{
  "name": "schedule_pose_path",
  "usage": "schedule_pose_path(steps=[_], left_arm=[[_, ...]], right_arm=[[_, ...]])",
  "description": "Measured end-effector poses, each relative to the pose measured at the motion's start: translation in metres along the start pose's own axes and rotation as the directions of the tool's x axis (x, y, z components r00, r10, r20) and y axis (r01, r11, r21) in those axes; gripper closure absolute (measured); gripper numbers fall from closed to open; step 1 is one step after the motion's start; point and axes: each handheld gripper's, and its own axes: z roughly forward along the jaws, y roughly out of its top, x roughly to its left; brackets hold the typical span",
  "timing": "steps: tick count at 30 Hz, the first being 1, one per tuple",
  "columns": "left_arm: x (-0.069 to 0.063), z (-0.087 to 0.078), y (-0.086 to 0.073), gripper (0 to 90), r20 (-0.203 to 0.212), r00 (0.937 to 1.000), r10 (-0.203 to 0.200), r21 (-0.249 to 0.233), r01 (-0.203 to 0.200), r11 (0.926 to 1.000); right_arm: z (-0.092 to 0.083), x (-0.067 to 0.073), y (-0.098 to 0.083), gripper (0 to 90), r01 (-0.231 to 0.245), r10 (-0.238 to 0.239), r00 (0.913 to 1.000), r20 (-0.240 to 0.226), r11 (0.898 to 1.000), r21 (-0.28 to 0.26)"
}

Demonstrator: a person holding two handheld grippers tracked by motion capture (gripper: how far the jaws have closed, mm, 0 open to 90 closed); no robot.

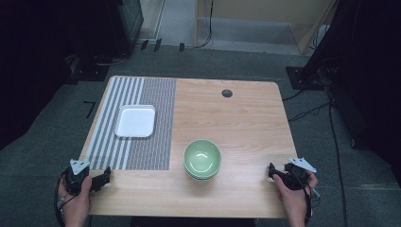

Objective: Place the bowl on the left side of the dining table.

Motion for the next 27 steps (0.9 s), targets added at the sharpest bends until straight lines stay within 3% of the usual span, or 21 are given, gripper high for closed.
schedule_pose_path(steps=[8, 14, 19, 27], left_arm=[[0.000, 0.000, 0.000, 11.0, 0.000, 1.0000, 0.000, 0.000, 0.000, 1.0000], [0.000, 0.000, 0.000, 11.0, 0.000, 1.0000, 0.000, 0.000, 0.000, 1.0000], [0.000, 0.000, 0.000, 10.9, 0.000, 1.0000, -0.001, 0.000, 0.001, 1.0000], [0.000, 0.000, 0.000, 11.0, 0.000, 1.0000, 0.000, 0.000, 0.000, 1.0000]], right_arm=[[0.000, 0.005, 0.001, 20.2, 0.031, -0.030, 0.9995, 0.011, 0.999, -0.032], [-0.014, 0.014, 0.012, 20.1, 0.005, -0.009, 0.9993, -0.036, 0.995, -0.100], [-0.026, 0.024, 0.026, 20.1, 0.012, -0.023, 0.9973, -0.070, 0.990, -0.143], [-0.040, 0.037, 0.044, 19.7, 0.023, -0.043, 0.9912, -0.125, 0.987, -0.161]])
